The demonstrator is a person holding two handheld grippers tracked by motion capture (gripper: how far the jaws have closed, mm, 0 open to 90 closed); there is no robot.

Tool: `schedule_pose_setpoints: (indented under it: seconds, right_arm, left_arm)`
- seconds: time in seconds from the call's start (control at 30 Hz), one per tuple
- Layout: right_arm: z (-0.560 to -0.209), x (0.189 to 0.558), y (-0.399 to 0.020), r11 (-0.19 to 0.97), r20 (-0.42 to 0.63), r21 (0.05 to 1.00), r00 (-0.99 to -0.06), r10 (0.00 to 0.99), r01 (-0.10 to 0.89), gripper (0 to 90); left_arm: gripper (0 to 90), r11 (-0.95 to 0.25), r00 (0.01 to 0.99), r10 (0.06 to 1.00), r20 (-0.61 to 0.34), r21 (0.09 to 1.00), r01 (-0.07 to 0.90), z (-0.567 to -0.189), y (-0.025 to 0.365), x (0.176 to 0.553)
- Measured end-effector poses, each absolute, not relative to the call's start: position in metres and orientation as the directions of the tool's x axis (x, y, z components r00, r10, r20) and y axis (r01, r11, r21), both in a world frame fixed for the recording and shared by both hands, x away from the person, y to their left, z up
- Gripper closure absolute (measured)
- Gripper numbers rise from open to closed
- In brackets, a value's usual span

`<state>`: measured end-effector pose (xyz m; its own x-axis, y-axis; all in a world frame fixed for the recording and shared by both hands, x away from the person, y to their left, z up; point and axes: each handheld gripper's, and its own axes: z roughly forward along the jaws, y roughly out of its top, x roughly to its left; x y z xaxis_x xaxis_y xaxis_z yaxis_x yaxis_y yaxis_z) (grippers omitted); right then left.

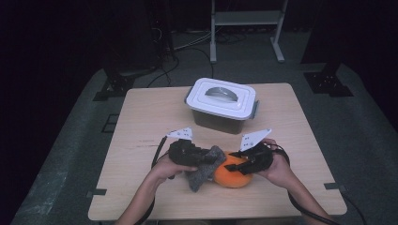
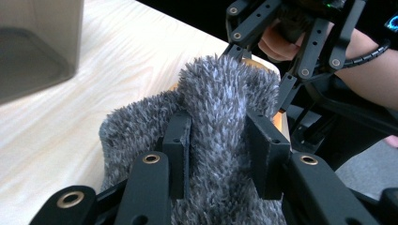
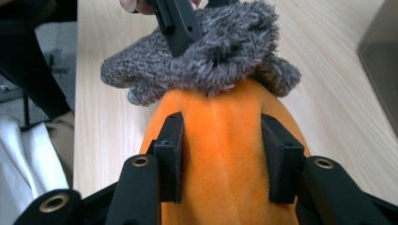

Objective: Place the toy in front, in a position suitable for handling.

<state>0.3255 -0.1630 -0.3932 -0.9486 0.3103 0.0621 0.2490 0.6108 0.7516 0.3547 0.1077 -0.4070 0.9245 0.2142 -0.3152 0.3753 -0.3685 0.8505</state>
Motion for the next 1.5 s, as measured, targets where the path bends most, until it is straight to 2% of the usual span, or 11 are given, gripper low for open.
schedule_pose_setpoints:
  seconds: [0.17,0.3,0.6,0.73,0.87,1.0,1.13,1.23,1.27,1.33,1.5]
  right_arm:
    - [-0.391,0.331,-0.150,0.570,0.089,0.787,-0.957,0.276,0.237,55.9]
    - [-0.399,0.337,-0.147,0.598,0.087,0.767,-0.960,0.265,0.234,54.1]
    - [-0.413,0.340,-0.197,0.539,0.160,0.787,-0.943,0.290,0.300,49.3]
    - [-0.415,0.339,-0.212,0.518,0.199,0.785,-0.931,0.307,0.339,42.2]
    - [-0.405,0.333,-0.211,0.558,0.157,0.761,-0.928,0.337,0.331,31.6]
    - [-0.391,0.323,-0.205,0.559,0.120,0.770,-0.931,0.345,0.307,28.1]
    - [-0.387,0.314,-0.183,0.621,0.049,0.733,-0.932,0.359,0.278,24.0]
    - [-0.387,0.313,-0.175,0.654,0.016,0.706,-0.929,0.370,0.272,26.2]
    - [-0.388,0.316,-0.173,0.655,0.026,0.699,-0.925,0.379,0.287,39.8]
    - [-0.389,0.317,-0.175,0.643,0.042,0.708,-0.925,0.377,0.294,48.4]
    - [-0.383,0.324,-0.172,0.621,0.035,0.736,-0.932,0.360,0.268,55.1]
  left_arm:
    - [63.7,-0.330,0.927,0.207,-0.313,0.870,0.367,-0.396,0.121,0.357]
    - [63.7,-0.341,0.917,0.216,-0.334,0.855,0.391,-0.409,0.121,0.360]
    - [63.5,-0.370,0.907,0.235,-0.349,0.831,0.416,-0.422,0.116,0.363]
    - [63.5,-0.376,0.913,0.206,-0.353,0.833,0.407,-0.423,0.105,0.361]
    - [63.6,-0.369,0.916,0.193,-0.351,0.839,0.400,-0.421,0.101,0.359]
    - [63.6,-0.369,0.920,0.177,-0.351,0.843,0.392,-0.420,0.097,0.356]
    - [63.7,-0.379,0.924,0.169,-0.342,0.843,0.381,-0.417,0.093,0.353]
    - [63.8,-0.384,0.927,0.180,-0.330,0.844,0.375,-0.417,0.092,0.351]
    - [64.2,-0.374,0.924,0.188,-0.334,0.845,0.382,-0.417,0.094,0.352]
    - [64.8,-0.368,0.925,0.190,-0.329,0.849,0.378,-0.416,0.097,0.354]
    - [65.6,-0.333,0.929,0.192,-0.317,0.869,0.365,-0.407,0.106,0.354]
